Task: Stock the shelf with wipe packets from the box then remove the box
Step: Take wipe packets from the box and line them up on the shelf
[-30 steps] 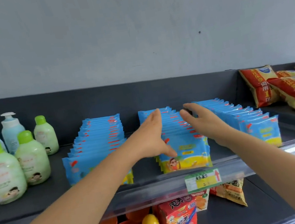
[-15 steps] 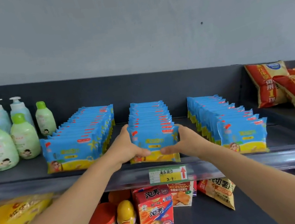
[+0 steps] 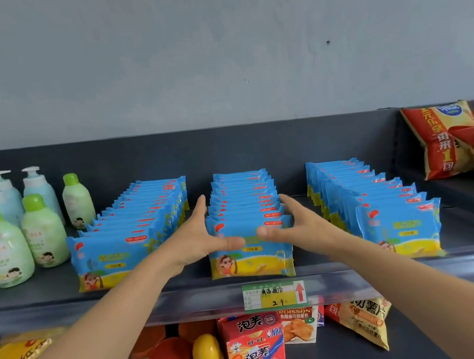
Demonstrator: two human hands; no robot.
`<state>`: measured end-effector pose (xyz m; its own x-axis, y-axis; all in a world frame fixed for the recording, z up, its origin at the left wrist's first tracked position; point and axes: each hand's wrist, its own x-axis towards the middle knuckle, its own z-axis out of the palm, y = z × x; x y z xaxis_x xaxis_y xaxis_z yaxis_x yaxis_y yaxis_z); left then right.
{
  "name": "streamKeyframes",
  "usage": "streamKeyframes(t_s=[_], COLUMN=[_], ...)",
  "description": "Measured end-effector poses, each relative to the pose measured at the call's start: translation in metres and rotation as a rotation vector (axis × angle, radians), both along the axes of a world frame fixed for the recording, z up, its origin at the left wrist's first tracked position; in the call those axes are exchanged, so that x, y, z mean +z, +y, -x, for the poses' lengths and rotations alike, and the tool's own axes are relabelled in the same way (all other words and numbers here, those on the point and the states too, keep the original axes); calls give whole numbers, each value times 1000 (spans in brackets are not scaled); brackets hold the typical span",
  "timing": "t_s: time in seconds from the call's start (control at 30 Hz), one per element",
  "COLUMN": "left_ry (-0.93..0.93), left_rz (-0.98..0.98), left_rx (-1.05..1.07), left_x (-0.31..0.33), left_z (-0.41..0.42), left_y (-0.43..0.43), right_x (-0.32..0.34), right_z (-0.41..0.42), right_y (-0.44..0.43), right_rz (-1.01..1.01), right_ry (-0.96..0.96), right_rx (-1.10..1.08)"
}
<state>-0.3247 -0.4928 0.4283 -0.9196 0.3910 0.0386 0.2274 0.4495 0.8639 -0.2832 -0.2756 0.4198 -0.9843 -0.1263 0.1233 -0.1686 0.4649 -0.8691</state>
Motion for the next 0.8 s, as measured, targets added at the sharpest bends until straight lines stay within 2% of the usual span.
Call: streamKeyframes(t_s=[0.07,0.17,0.37,0.47,0.53,0.67,0.8], left_ry=[-70,-42,160,119,32,-235,-383], left_rz=[17,132,131,133,39,-485,-629], left_rx=[-77,-144,-69,-114,-130,-28,120], left_x=[4,0,-17,-22,-19,-1,13], left_z=[4,6,16,21,26,27,30], left_y=[-4,-8,-7,-10,-14,-3,22], right_x=[2,-2,-11,-10,-7,4,11], right_z=[1,5,16,13,10,14,32], right_y=[4,12,15,14,14,2,-13], right_rz=[-10,-106,-178,-182,-101,267,548], right_ry=[-38,-67,-9,3,15,-25,-127], right_rx=[91,161,42,81,95,-75,-180])
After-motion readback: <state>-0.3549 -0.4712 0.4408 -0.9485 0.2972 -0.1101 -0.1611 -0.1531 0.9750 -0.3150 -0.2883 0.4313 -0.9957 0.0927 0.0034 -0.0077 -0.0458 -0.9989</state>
